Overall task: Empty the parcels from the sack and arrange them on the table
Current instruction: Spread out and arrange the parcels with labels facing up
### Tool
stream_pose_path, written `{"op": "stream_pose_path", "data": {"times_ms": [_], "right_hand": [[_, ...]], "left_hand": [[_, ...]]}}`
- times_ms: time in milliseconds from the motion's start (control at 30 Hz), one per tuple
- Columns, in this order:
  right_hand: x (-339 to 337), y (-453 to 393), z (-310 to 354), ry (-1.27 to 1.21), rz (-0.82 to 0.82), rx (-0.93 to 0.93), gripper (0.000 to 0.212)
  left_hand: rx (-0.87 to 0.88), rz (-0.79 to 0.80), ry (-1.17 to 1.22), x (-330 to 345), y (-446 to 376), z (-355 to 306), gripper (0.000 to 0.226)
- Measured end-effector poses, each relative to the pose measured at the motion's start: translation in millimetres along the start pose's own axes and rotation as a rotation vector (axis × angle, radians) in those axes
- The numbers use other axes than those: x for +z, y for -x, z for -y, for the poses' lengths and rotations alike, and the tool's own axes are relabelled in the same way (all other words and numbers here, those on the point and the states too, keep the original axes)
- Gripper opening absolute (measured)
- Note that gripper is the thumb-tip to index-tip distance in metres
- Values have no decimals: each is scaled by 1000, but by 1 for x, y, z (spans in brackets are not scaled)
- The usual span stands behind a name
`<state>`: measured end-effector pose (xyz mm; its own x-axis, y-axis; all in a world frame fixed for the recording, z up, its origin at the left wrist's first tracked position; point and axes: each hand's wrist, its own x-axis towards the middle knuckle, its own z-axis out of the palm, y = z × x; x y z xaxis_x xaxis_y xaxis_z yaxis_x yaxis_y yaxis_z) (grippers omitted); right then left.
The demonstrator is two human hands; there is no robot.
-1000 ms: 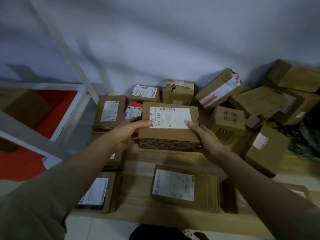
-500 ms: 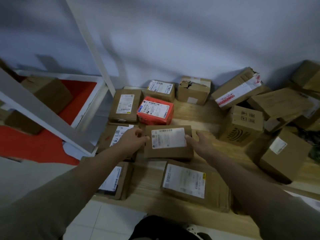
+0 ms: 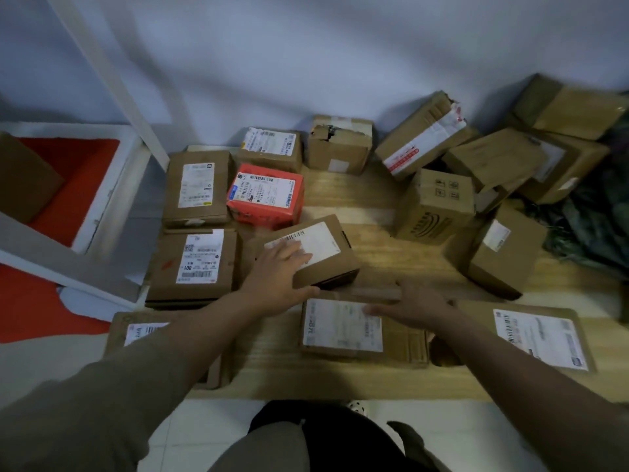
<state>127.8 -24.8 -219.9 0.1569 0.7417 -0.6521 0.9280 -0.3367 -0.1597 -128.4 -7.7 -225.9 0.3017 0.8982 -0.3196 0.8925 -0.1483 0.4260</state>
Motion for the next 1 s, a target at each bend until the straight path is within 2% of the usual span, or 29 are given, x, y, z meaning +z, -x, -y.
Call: {"op": "stream_pose_path", "data": {"times_ms": [200, 333, 433, 533, 600, 667, 733, 833, 900, 1000], "right_hand": [[17, 2, 36, -81, -41, -32, 102], [18, 1, 64, -133, -40, -76, 85], [18, 0, 72, -307, -20, -130, 66], [17, 1, 73, -502, -1, -143, 64], [11, -2, 68, -482, -158, -135, 62], [-2, -7, 55, -427, -410, -115, 59], [-27, -14, 37, -318, -635, -110, 63], [-71, -33, 8, -126, -778, -109, 79], [-94, -52, -6, 9, -750, -117, 97], [-121, -79, -22, 165, -587, -137, 119]], "left_hand": [[-86, 21, -54, -6, -3, 21, 77], [-100, 29, -41, -16, -7, 46, 78], [-85, -3, -78, -25, -9, 56, 70], [-97, -76, -158, -28, -13, 58, 63], [-118, -94, -145, -27, -17, 53, 66], [-85, -87, -93, -25, -20, 40, 69], [-13, -92, -17, -25, -25, 21, 70], [48, -101, 90, -27, -37, -6, 70], [51, -94, 118, -24, -45, -24, 70], [7, -80, 171, -16, -53, -48, 68]]}}
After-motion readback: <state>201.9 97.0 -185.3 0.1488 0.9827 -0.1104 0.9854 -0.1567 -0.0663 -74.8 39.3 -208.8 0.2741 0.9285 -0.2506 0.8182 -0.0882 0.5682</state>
